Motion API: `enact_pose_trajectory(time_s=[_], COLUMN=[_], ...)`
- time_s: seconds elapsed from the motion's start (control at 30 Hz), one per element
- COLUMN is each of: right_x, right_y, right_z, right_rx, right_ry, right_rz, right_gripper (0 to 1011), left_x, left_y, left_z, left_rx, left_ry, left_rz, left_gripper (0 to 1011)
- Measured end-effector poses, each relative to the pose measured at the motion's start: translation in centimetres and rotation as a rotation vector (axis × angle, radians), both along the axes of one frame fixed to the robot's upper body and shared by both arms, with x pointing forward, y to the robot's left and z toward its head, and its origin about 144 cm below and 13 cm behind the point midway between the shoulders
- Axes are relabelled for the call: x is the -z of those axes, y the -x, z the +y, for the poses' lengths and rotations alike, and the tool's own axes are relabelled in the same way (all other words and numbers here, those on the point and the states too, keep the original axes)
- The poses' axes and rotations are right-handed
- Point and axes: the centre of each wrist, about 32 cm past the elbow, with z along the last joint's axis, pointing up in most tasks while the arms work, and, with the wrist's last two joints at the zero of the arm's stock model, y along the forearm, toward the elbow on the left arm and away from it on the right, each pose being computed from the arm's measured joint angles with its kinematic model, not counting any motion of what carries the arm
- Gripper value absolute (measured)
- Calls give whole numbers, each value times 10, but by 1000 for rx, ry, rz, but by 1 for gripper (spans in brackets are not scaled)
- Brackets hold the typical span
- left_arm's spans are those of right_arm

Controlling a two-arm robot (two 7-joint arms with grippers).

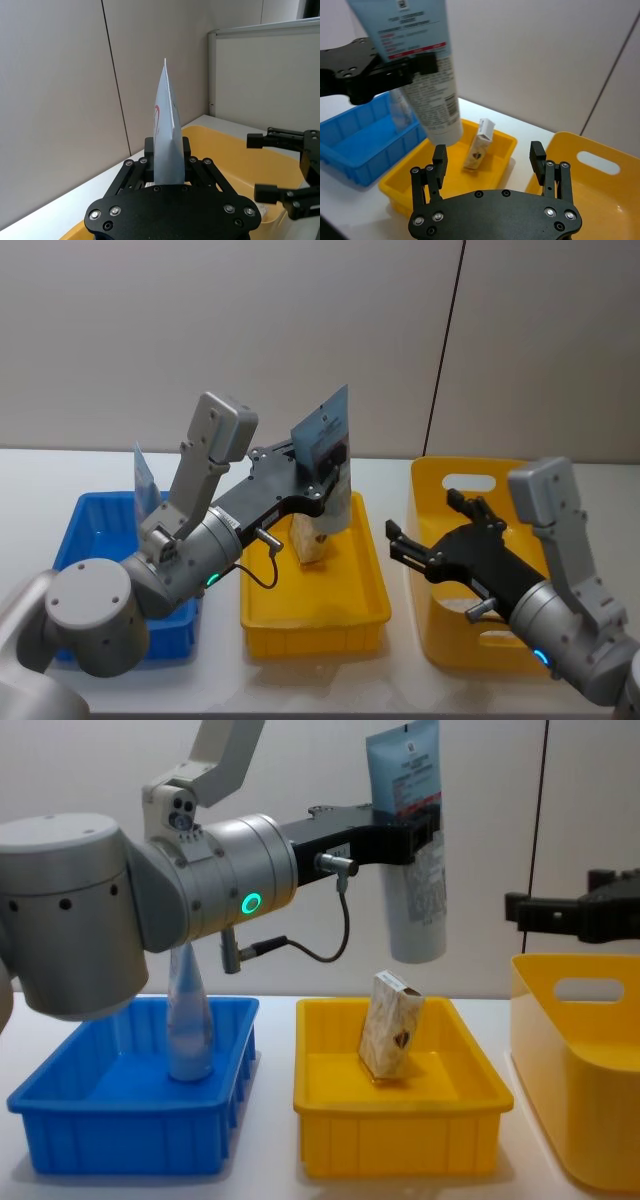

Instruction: Bimanual collaborative sorting of washing and personal care products

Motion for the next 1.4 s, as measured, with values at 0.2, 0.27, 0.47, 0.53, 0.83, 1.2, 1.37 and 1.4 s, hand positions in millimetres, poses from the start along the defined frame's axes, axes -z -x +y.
enact_pose_trajectory(time_s=[0.2,0.27,0.47,0.53,0.83,1.2,1.37,1.4], right_x=[-2,-2,-4,-4,-4,-4,-4,-4], right_y=[-8,-10,-20,-24,-37,-54,-60,-61], right_z=[2,3,8,9,17,27,31,31], right_rx=[-70,-84,-131,-142,-172,-193,-202,-204], right_ry=[35,44,83,95,133,168,179,179], right_rz=[12,17,24,25,18,3,-1,-2], right_gripper=[1005,1005,1005,1004,1005,1004,1004,1005], left_x=[0,0,0,0,0,0,0,0], left_y=[0,0,0,0,0,0,0,0], left_z=[-1,-1,-1,-1,-2,-2,-2,-2], left_rx=[2,2,4,4,5,5,5,5], left_ry=[0,0,0,0,0,0,0,0], left_rz=[0,0,0,1,0,0,0,0], left_gripper=[242,242,242,242,242,242,242,242])
